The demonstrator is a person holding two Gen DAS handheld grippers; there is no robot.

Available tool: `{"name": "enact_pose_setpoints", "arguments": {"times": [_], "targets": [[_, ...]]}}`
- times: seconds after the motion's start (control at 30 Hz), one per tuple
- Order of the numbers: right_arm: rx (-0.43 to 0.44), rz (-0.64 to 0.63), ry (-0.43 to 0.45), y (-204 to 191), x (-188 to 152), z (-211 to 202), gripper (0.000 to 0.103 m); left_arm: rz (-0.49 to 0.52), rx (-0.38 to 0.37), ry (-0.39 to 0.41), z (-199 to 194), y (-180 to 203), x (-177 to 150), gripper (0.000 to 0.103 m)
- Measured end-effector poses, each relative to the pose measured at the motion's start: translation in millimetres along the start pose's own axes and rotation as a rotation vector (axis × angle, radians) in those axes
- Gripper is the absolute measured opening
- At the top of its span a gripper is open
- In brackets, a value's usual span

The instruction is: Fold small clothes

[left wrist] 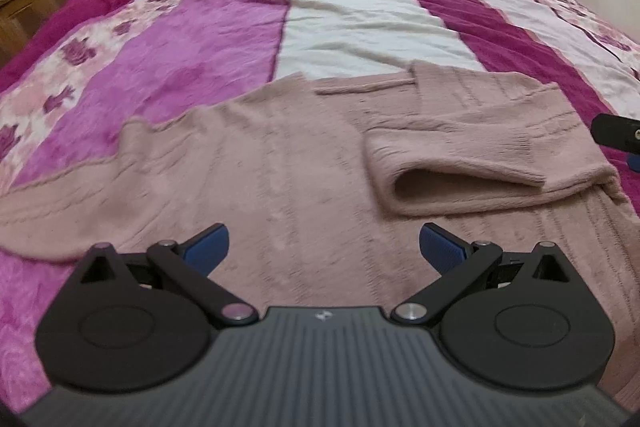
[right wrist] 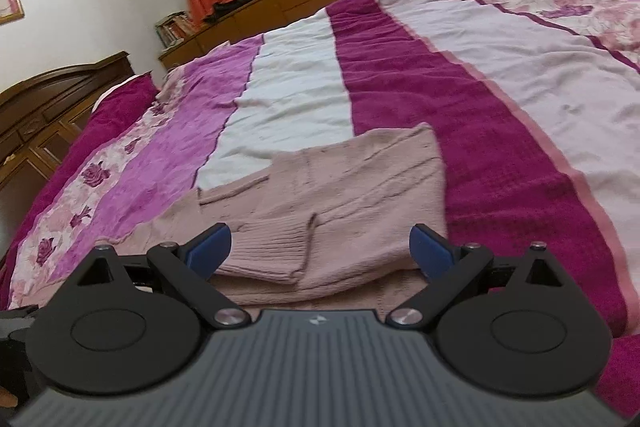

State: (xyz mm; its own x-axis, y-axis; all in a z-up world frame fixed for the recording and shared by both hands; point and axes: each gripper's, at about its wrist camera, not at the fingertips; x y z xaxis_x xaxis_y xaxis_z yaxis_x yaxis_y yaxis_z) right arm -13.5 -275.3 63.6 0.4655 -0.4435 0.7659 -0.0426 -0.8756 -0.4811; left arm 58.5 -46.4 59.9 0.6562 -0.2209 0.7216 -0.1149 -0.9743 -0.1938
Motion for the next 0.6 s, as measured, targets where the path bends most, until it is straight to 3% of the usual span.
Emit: {"name": "enact_pose_setpoints", "arguments": {"times": [0.37, 0.6], "targets": [[-0.018, 0.06, 0.017, 11, -2, -3, 0.099, 0.255, -0.08, 0.119, 8, 64, 11, 0.103], [-0.016, 0.097, 0.028, 20, -5, -5, 0.099, 0.364, -0.067, 0.16, 19, 90, 15, 0.103]]}}
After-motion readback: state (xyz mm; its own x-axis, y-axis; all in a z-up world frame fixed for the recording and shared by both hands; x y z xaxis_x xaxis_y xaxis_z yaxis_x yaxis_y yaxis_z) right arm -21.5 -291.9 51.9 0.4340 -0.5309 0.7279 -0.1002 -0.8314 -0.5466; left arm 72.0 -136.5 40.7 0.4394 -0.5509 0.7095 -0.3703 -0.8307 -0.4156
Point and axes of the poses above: each gripper's, at about its wrist camera, not at the fingertips, and z roughly the way its jaws point, y to its right, x to its top, and after that the axes turned 8 degrees about x, right-handed
